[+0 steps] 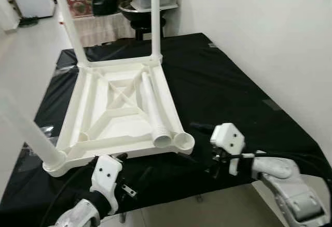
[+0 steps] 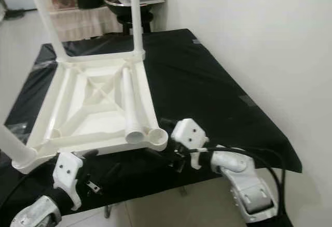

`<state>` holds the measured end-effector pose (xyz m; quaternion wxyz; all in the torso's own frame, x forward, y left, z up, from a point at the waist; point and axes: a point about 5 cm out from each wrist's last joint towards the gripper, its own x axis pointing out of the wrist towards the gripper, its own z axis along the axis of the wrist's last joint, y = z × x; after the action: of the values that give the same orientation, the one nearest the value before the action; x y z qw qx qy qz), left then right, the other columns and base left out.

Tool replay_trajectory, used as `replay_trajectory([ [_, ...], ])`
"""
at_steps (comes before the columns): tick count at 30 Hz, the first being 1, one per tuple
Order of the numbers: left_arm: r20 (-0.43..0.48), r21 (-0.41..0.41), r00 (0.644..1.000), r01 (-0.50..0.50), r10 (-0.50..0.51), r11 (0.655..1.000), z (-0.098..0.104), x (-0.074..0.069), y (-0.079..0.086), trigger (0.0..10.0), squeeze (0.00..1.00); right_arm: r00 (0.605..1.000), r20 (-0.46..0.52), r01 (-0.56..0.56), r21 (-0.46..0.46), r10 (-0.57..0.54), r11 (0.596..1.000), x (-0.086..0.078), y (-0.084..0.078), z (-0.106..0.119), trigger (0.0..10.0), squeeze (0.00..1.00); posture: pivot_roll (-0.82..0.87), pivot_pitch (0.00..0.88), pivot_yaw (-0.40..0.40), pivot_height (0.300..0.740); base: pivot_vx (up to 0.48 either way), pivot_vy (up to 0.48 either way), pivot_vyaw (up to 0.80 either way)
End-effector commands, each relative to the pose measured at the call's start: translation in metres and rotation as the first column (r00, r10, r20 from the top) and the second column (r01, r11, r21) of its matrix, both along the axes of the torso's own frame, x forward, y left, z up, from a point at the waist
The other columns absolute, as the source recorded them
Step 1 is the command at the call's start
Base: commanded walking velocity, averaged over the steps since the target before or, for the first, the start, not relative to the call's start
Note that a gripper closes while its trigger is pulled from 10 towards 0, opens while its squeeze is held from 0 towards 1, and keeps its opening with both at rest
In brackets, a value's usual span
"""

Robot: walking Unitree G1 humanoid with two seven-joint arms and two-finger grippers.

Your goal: Building children table

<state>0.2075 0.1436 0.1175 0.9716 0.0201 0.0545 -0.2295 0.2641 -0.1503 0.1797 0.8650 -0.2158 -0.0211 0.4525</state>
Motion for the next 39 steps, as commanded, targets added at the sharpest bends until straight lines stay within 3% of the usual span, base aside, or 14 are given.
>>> replay_trajectory([
  [1,-0.016,0.018,1.000,-0.015,0.016,1.000,-0.001,-0.003,0.006,10.0,0.00,1.000,0.003,-0.010,-0.004,0.010,1.000,-0.001,0.012,-0.003,10.0,0.00,-0.04,0.113,0.017,0.740,0.000,0.000,0.00],
  [5,-0.031,0.028,0.999,-0.026,0.027,0.999,-0.002,-0.007,0.009,10.0,0.00,1.000,0.006,0.023,0.007,-0.023,1.000,0.004,0.024,-0.006,10.0,0.00,-0.03,0.116,0.017,0.740,0.000,0.000,0.00],
  [14,-0.078,0.039,0.997,-0.004,0.007,0.999,-0.005,-0.022,0.014,10.0,0.00,0.988,0.009,0.155,-0.019,-0.155,0.988,0.017,0.031,-0.012,10.0,0.00,-0.02,0.126,0.012,0.740,0.000,0.000,0.00],
  [20,-0.078,0.041,0.997,-0.008,0.012,0.999,-0.005,-0.023,0.015,10.0,0.00,0.986,0.009,0.168,-0.027,-0.168,0.985,0.019,0.033,-0.013,10.0,0.00,-0.02,0.126,0.012,0.740,0.000,0.000,0.00],
  [30,-0.045,0.046,0.999,-0.016,0.018,0.999,0.001,-0.015,0.009,10.0,0.00,0.968,0.016,0.251,-0.108,-0.251,0.962,0.040,0.049,-0.017,10.0,0.00,-0.02,0.134,0.011,0.740,0.000,0.000,0.00],
  [39,-0.047,0.046,0.999,-0.007,0.009,0.999,0.003,-0.016,0.008,10.0,0.00,0.938,0.032,0.347,-0.103,-0.345,0.932,0.054,0.052,-0.011,10.0,0.00,-0.01,0.140,0.008,0.740,0.000,0.000,0.00],
])
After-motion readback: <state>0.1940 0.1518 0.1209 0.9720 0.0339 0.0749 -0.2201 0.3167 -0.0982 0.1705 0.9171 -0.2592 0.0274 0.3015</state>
